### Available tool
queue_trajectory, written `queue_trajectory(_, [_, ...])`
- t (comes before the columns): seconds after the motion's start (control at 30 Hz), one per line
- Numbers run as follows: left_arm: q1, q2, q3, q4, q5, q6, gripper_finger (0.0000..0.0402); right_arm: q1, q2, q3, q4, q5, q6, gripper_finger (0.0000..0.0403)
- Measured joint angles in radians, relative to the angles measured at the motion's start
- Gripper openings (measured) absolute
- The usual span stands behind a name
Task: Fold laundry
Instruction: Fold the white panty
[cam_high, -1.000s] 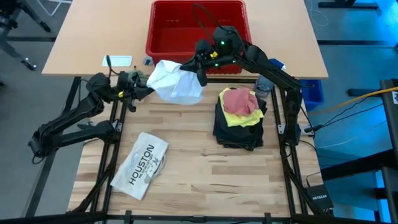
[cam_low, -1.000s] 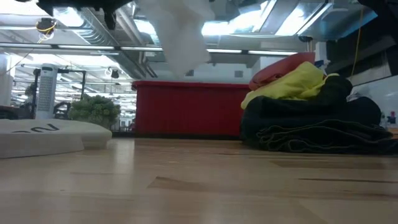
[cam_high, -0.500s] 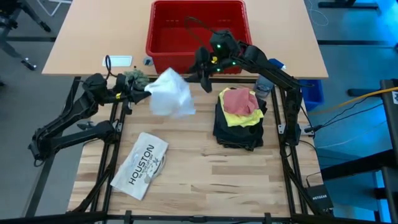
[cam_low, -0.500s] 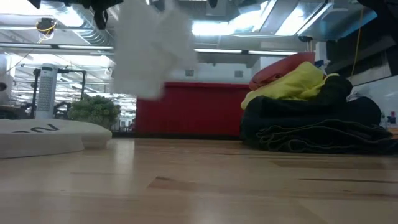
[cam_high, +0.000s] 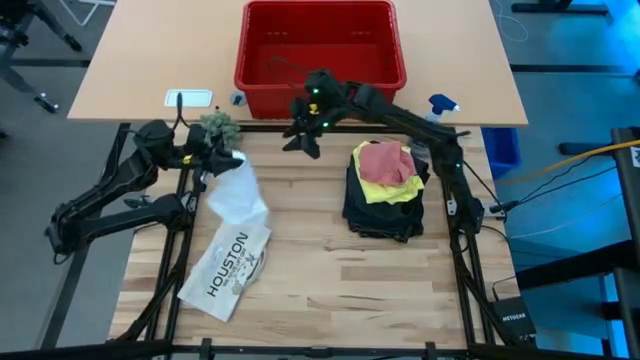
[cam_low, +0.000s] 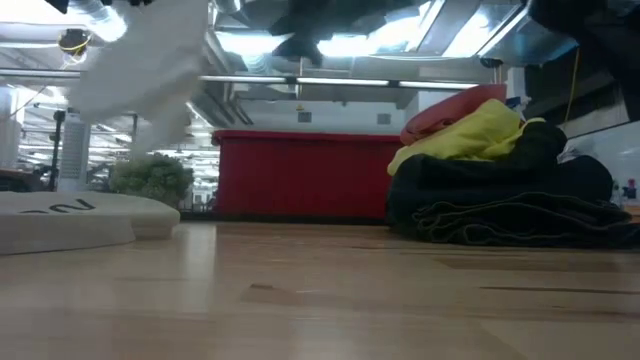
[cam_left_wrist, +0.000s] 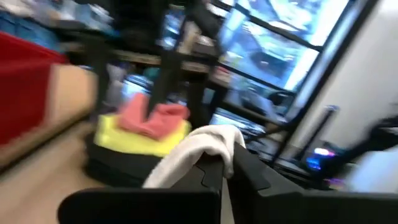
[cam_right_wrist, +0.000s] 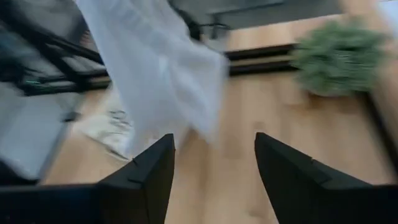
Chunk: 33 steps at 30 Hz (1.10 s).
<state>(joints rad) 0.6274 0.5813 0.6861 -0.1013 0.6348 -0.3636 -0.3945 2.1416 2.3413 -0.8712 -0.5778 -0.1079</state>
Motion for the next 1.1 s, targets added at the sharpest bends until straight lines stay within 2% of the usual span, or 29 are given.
queue_trajectory(0.1, [-0.015, -0.015, 0.000, -0.010, 0.098, -0.088, 0.0000, -0.001, 0.047, 0.000, 0.032, -0.148, 0.030, 0.0213])
queue_trajectory(0.17, [-0.025, -0.034, 0.001, -0.052, 0.153, -0.148, 0.0000, 0.001, 0.073, 0.000, 0.029, -0.195, 0.019, 0.0213])
queue_trajectory(0.3, [-0.039, -0.084, 0.002, -0.305, 0.180, -0.178, 0.0000, 0.011, 0.131, 0.000, 0.037, -0.247, -0.009, 0.0214])
queue_trajectory(0.37, [-0.039, -0.104, 0.002, -0.508, 0.143, -0.134, 0.0000, 0.024, 0.162, 0.000, 0.036, -0.263, -0.025, 0.0214])
queue_trajectory(0.47, [-0.039, -0.112, 0.001, -0.780, 0.030, -0.040, 0.0000, 0.044, 0.213, 0.000, 0.023, -0.279, -0.035, 0.0214])
queue_trajectory(0.57, [-0.039, -0.112, 0.000, -0.928, -0.084, 0.034, 0.0000, 0.074, 0.270, 0.000, 0.009, -0.260, -0.053, 0.0214])
queue_trajectory(0.73, [-0.039, -0.109, -0.012, -0.979, -0.099, 0.075, 0.0000, 0.111, 0.364, 0.000, 0.033, -0.181, -0.057, 0.0214])
queue_trajectory(1.0, [-0.070, -0.101, -0.125, -1.121, -0.027, 0.074, 0.0000, 0.118, 0.462, 0.000, 0.255, -0.107, 0.060, 0.0214])
queue_trajectory(1.1, [-0.081, -0.099, -0.139, -1.063, -0.007, 0.042, 0.0000, 0.129, 0.490, 0.000, 0.284, -0.104, 0.076, 0.0214])
